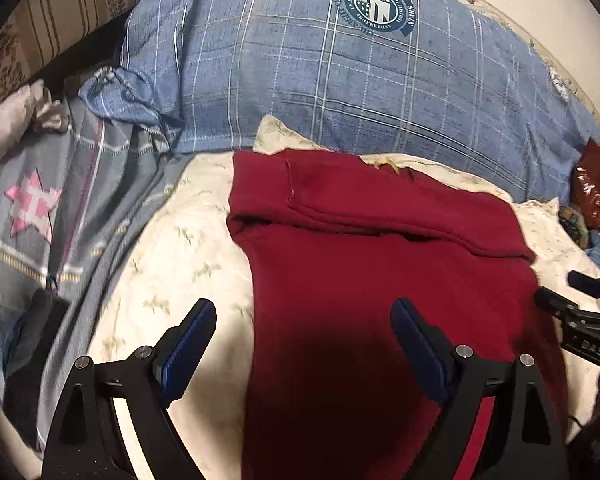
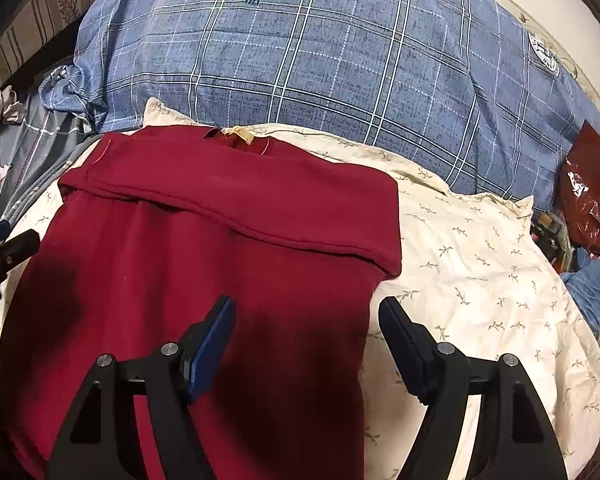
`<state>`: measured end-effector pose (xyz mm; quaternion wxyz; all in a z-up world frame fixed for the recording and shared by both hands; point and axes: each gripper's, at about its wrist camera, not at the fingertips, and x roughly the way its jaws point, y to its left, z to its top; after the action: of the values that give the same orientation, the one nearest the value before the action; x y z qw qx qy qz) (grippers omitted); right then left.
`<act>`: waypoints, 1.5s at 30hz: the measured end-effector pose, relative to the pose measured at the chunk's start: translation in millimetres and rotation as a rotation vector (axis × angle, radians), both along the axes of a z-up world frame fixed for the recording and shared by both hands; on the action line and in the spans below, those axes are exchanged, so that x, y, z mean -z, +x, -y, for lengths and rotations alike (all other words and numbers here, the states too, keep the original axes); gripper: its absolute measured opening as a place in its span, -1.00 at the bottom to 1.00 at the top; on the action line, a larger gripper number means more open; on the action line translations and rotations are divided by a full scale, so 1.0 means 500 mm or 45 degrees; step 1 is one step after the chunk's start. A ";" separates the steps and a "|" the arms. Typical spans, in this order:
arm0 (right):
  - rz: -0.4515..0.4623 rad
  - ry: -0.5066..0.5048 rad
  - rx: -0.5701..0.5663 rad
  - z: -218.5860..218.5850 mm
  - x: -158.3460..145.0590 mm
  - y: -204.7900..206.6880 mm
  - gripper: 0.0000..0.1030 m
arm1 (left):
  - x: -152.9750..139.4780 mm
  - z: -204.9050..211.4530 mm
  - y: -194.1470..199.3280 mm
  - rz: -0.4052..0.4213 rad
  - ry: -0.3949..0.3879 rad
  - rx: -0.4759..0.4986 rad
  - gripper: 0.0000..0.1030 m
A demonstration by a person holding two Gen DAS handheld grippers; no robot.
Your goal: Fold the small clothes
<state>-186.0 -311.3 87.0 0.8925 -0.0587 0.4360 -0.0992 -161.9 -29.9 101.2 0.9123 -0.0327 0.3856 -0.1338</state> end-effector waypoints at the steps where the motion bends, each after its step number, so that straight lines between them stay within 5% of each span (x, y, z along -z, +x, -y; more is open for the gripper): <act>1: -0.003 0.015 -0.001 0.003 0.000 -0.006 0.47 | 0.001 -0.006 -0.009 -0.011 -0.009 0.006 0.73; 10: -0.040 0.275 -0.002 0.058 0.014 -0.074 0.47 | 0.018 -0.062 -0.088 -0.072 0.043 -0.007 0.73; 18: -0.077 0.368 0.017 0.106 0.023 -0.142 0.48 | 0.019 -0.086 -0.138 -0.121 0.026 0.025 0.73; 25: -0.176 0.604 -0.044 0.136 0.065 -0.215 0.44 | 0.039 -0.100 -0.159 -0.206 -0.017 0.067 0.72; 31: -0.155 0.532 -0.109 0.105 0.084 -0.215 -0.66 | 0.058 -0.082 -0.156 -0.249 0.001 0.083 0.65; 36: -0.108 0.386 -0.100 0.114 0.053 -0.237 -0.81 | 0.056 -0.086 -0.164 -0.252 -0.003 0.096 0.65; 38: -0.118 0.430 -0.052 0.139 0.060 -0.240 -0.88 | 0.061 -0.086 -0.171 -0.266 -0.001 0.099 0.65; 42: -0.121 0.521 -0.034 0.155 0.062 -0.250 -0.70 | 0.066 -0.080 -0.185 -0.278 0.030 0.115 0.65; 45: -0.130 0.607 -0.032 0.166 0.051 -0.271 -0.22 | 0.067 -0.078 -0.190 -0.278 0.047 0.113 0.65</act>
<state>-321.4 -394.4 61.3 0.8592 0.1432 0.4907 0.0205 -256.7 9.0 67.9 0.8585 -0.0131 0.4861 -0.1628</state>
